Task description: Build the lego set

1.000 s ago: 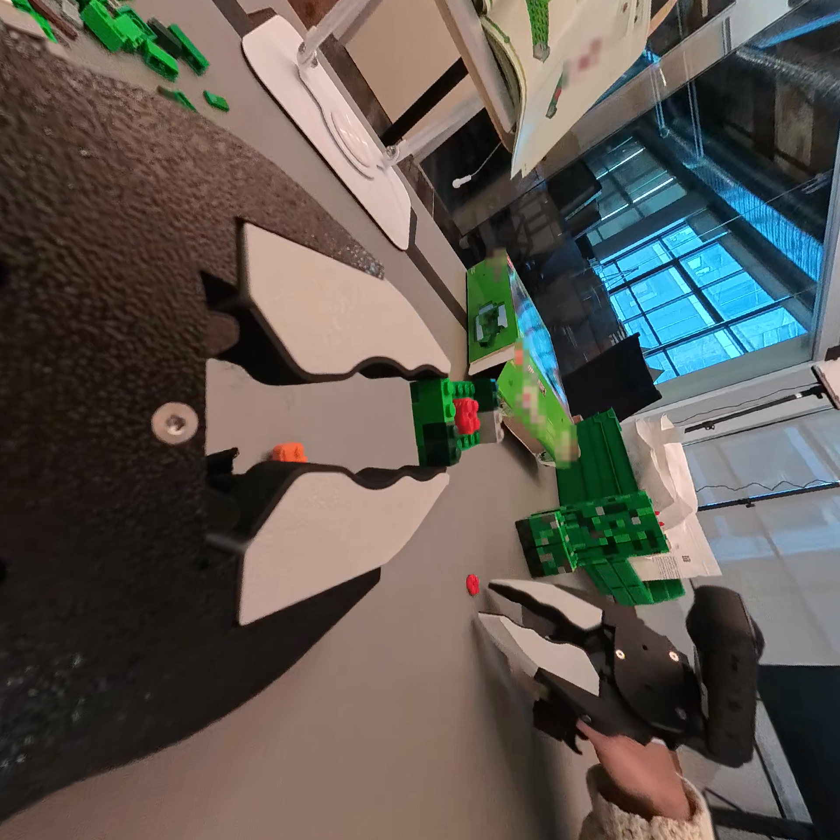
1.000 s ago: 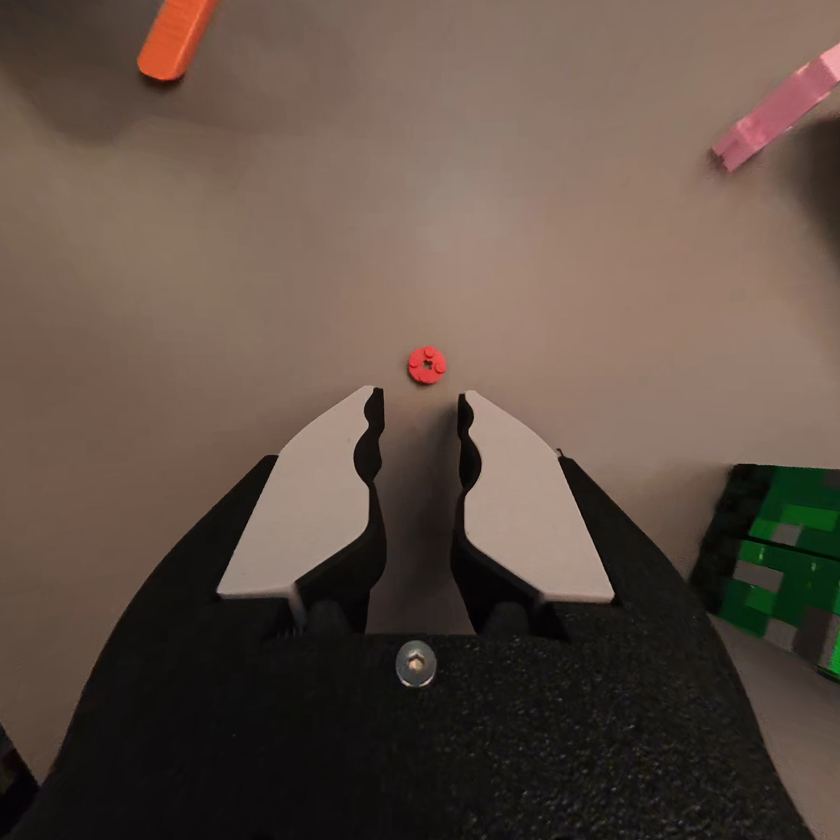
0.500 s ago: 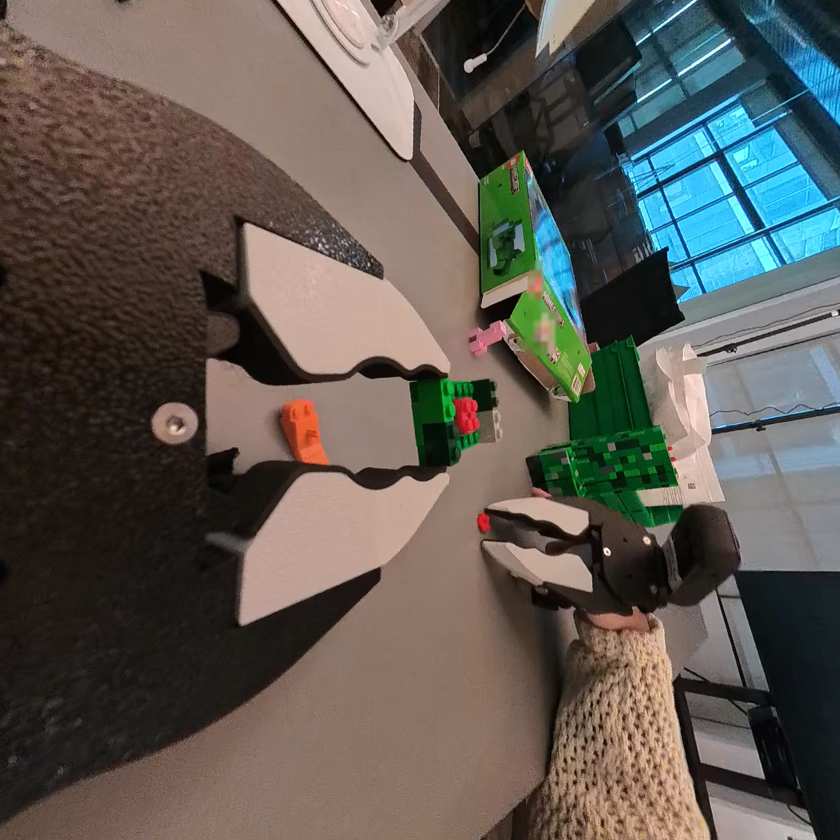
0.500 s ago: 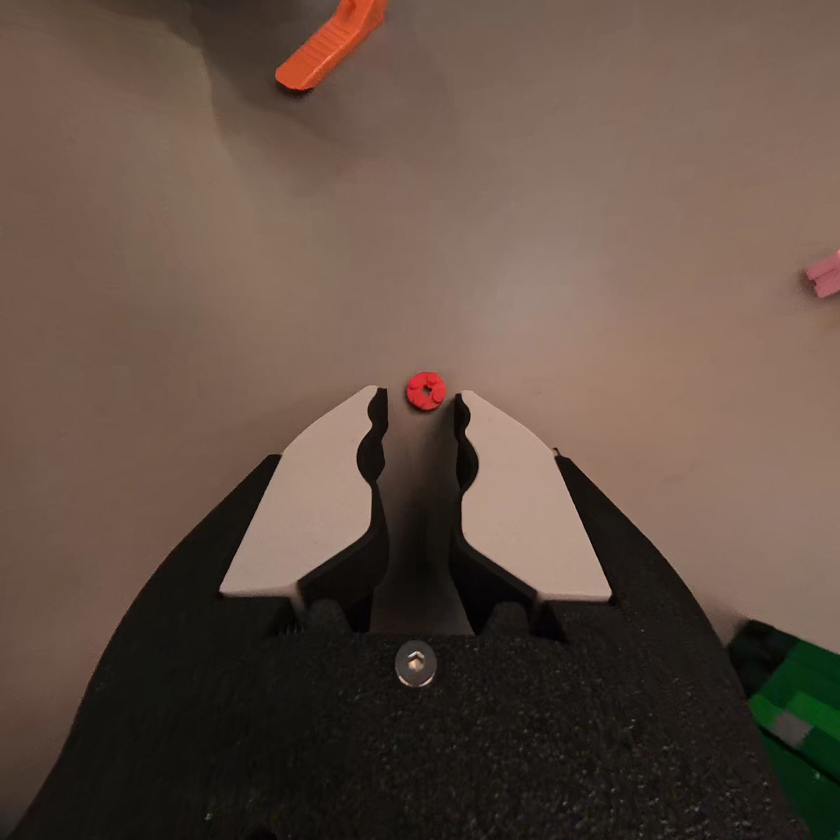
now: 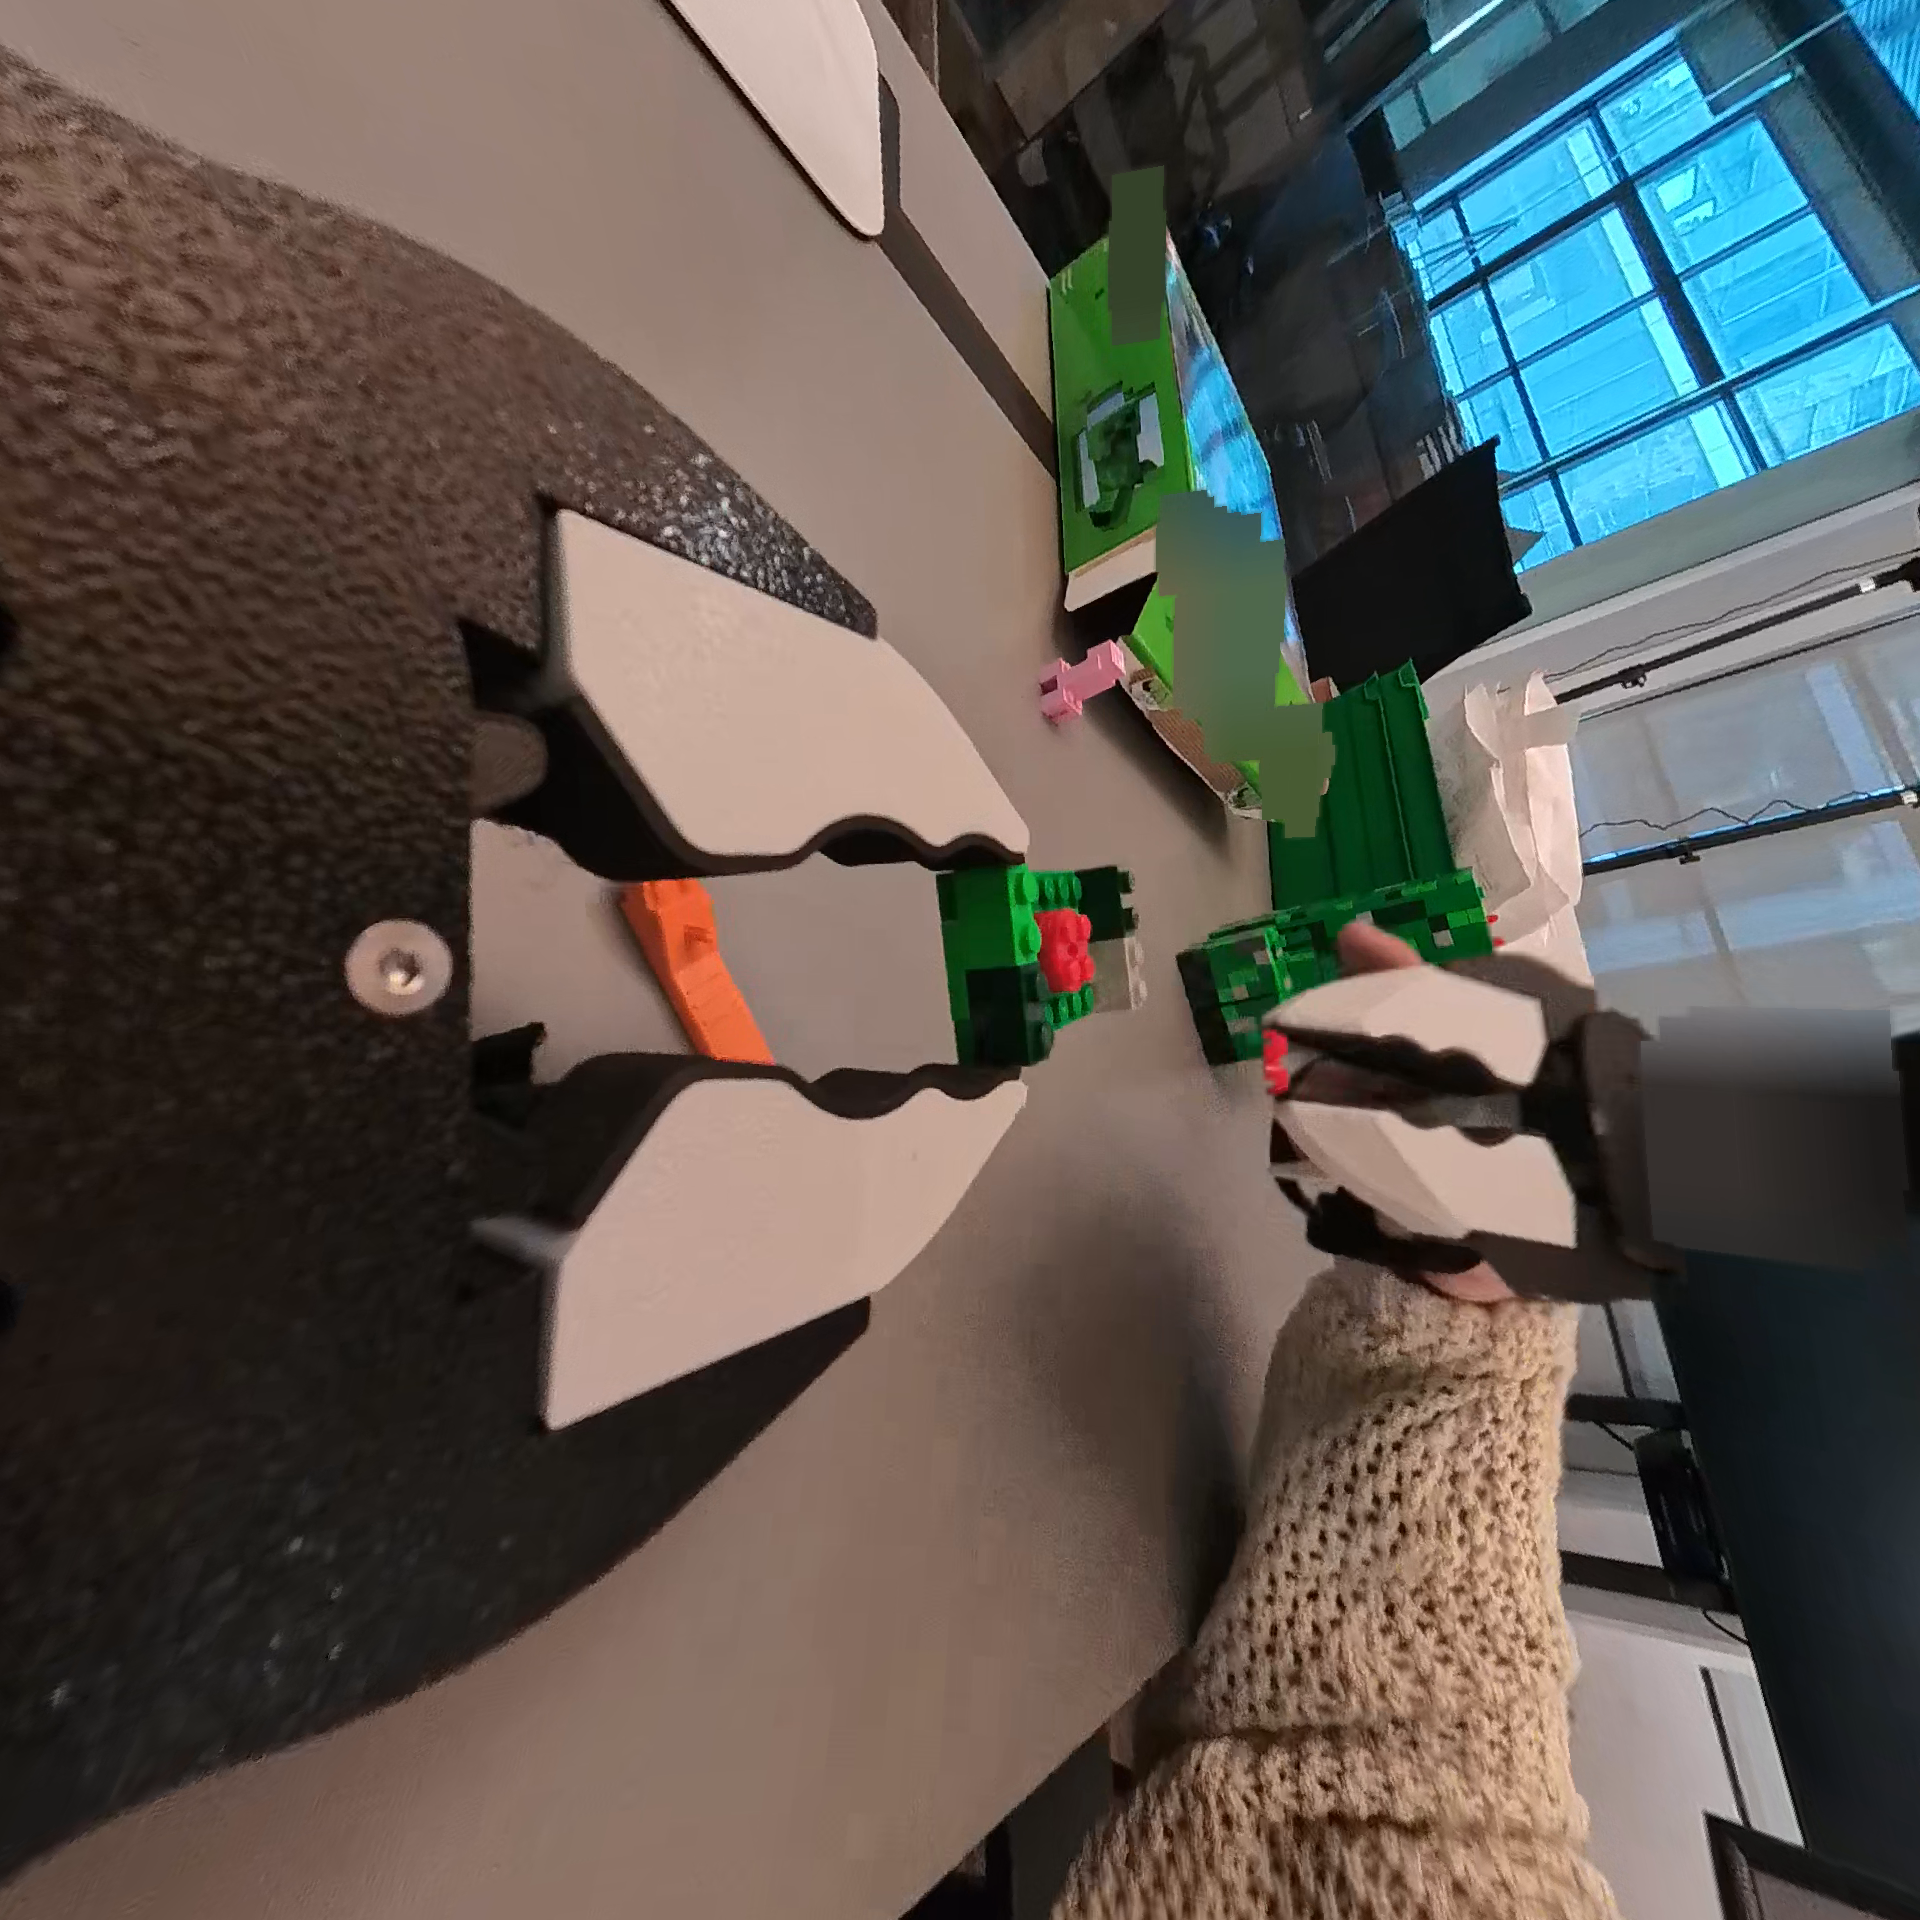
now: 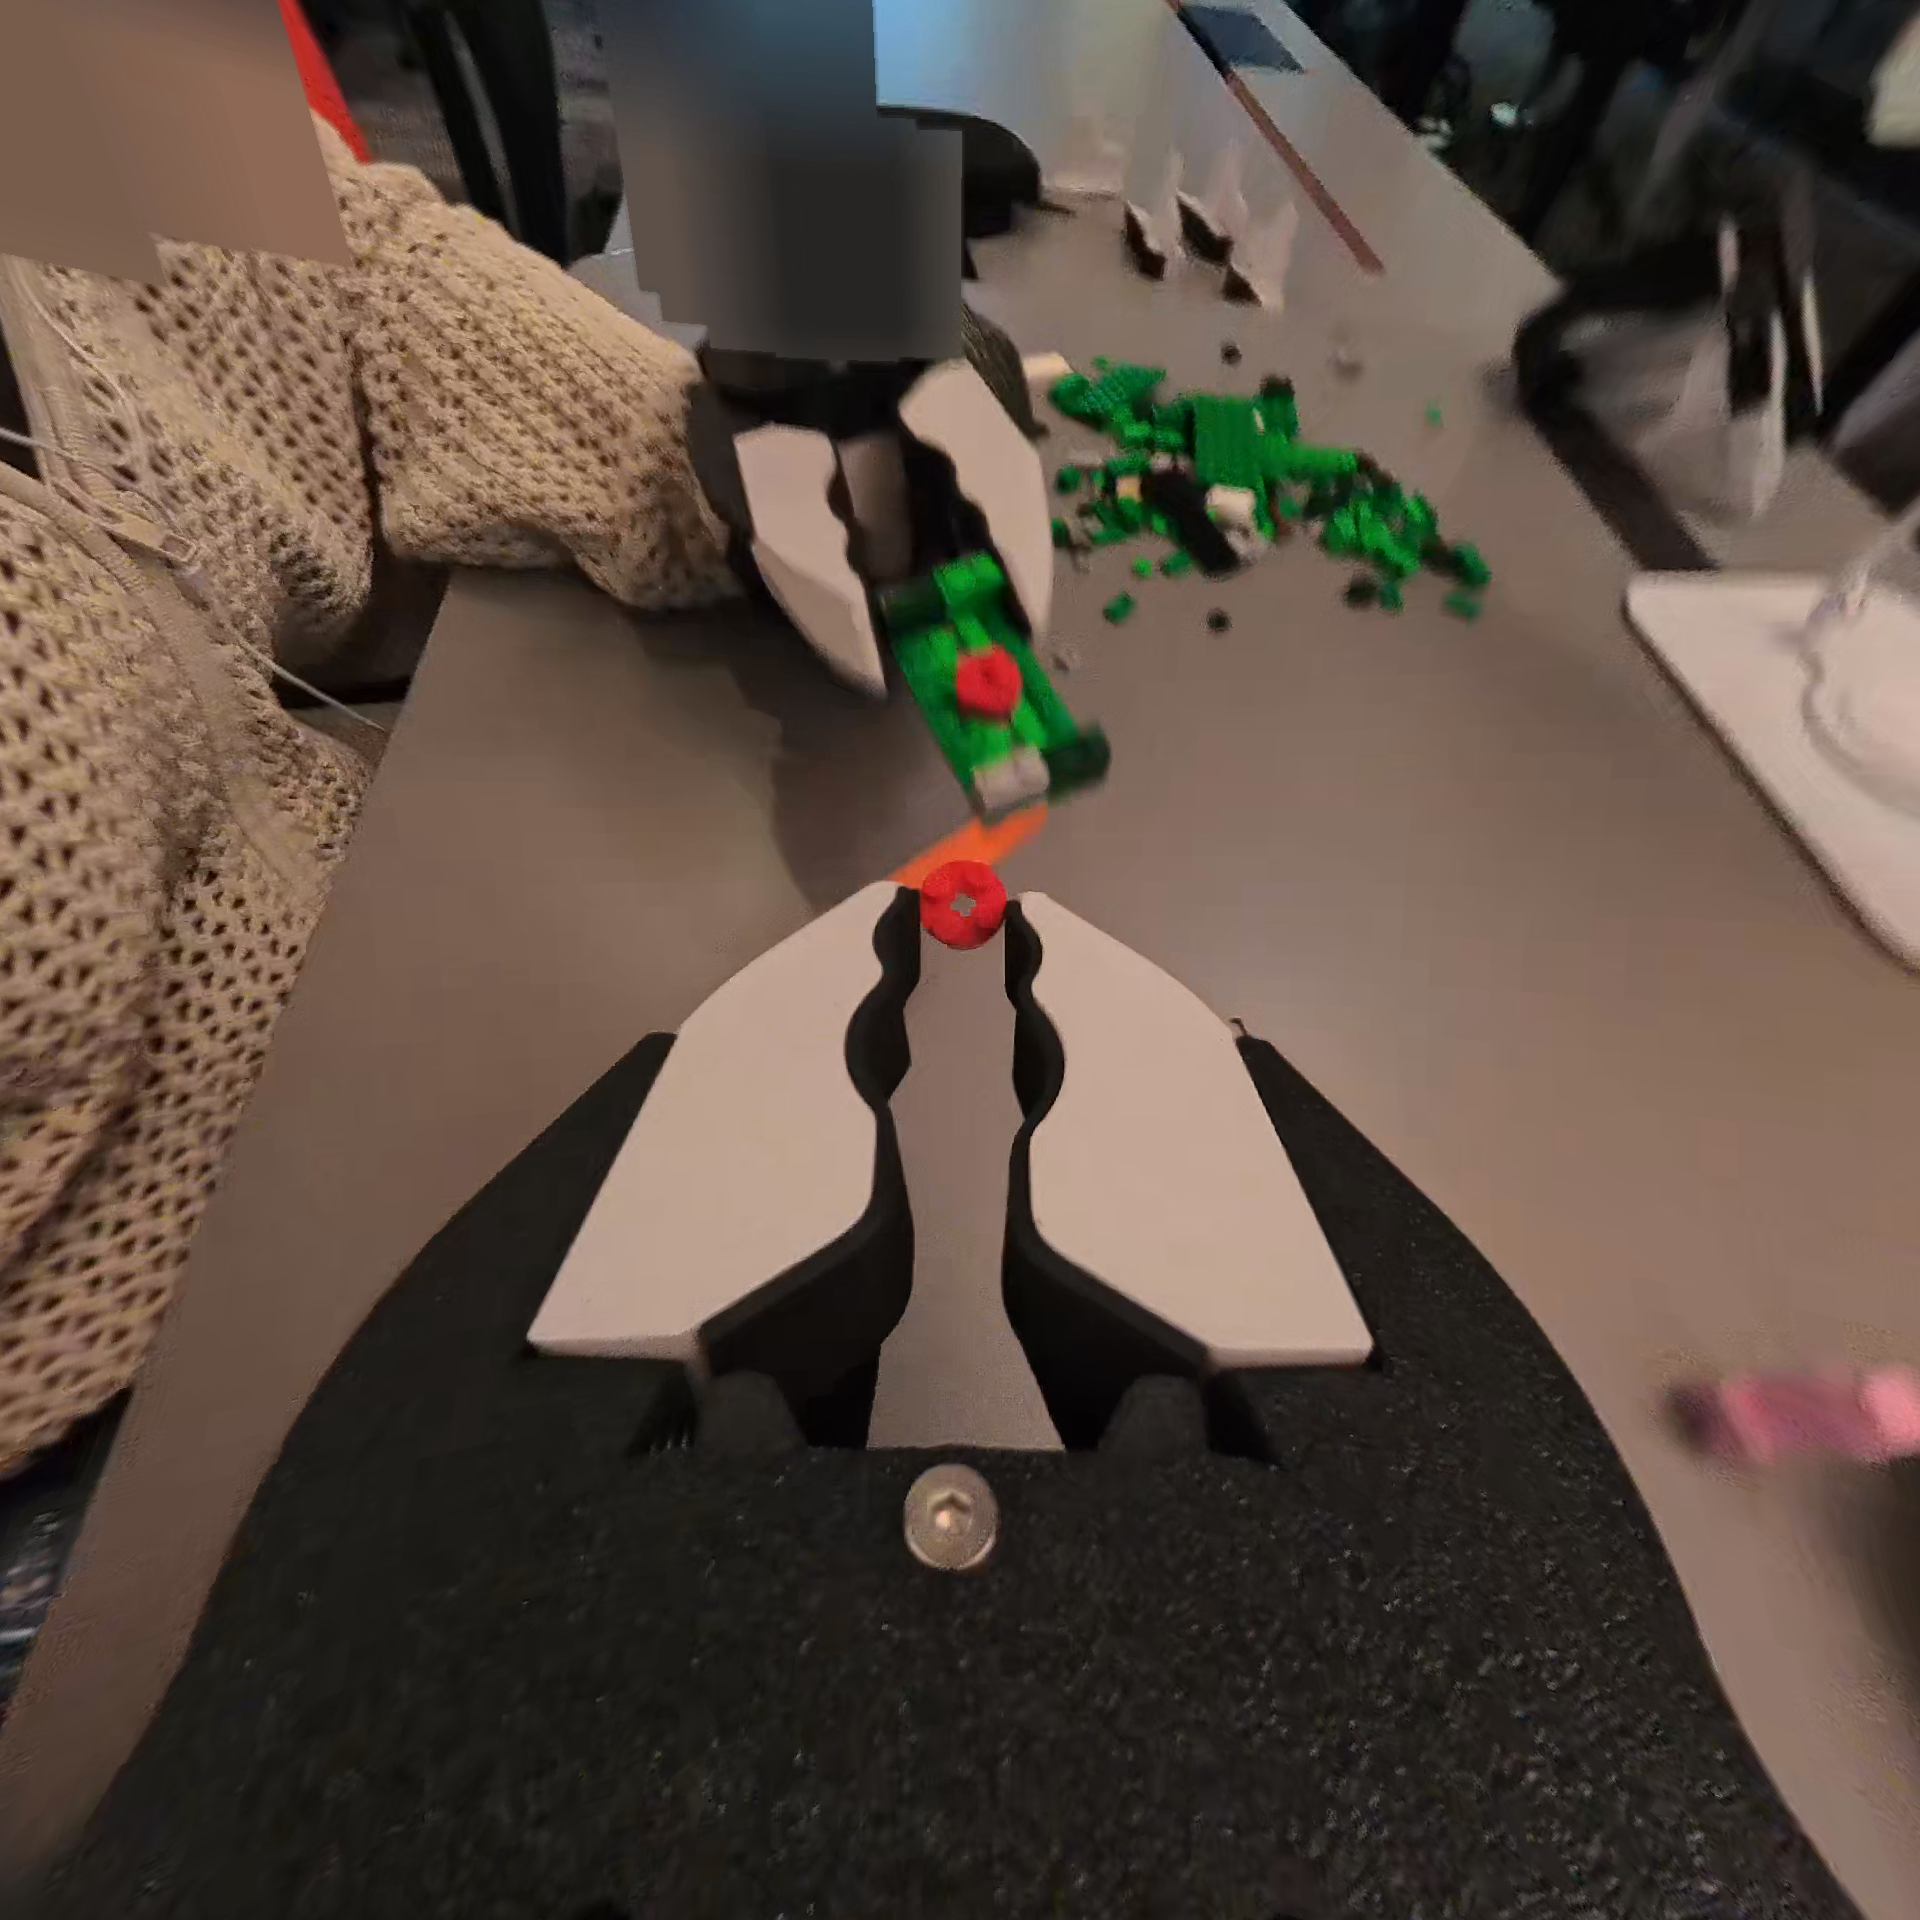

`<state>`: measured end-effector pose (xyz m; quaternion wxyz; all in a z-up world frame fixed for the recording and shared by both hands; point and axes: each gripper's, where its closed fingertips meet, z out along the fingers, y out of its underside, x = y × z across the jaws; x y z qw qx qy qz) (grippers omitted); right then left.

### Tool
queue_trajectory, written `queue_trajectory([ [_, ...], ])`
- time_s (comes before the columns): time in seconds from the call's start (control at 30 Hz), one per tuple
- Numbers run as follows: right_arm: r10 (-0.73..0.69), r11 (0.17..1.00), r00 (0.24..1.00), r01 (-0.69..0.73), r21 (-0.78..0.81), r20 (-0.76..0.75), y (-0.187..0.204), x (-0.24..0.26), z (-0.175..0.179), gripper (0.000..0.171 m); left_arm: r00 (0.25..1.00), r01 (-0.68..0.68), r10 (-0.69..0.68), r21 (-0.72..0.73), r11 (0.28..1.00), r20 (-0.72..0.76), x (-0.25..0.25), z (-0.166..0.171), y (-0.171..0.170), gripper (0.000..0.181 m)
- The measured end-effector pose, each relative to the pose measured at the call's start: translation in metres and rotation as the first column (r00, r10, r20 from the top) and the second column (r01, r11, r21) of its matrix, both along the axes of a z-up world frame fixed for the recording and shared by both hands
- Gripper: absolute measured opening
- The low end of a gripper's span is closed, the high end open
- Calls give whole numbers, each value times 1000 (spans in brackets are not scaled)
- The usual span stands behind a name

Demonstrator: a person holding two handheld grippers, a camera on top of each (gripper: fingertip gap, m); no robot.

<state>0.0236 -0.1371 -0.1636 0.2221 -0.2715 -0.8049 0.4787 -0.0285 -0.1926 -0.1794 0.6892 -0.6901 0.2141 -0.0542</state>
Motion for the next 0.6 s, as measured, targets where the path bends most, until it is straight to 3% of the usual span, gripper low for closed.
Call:
queue_trajectory([
  [0.2,137,985,990,-134,106,-27,-46,-33,9,15,999,46,-46,10,999,9,5,2,-4,35],
  [0.4,162,955,987,-154,251,-10,-52,-46,-7,15,998,52,-52,12,999,39,3,3,-4,35],
  [0.6,181,951,983,-175,253,-1,-54,-48,-7,15,996,62,-62,11,998,57,3,5,-5,35],
])
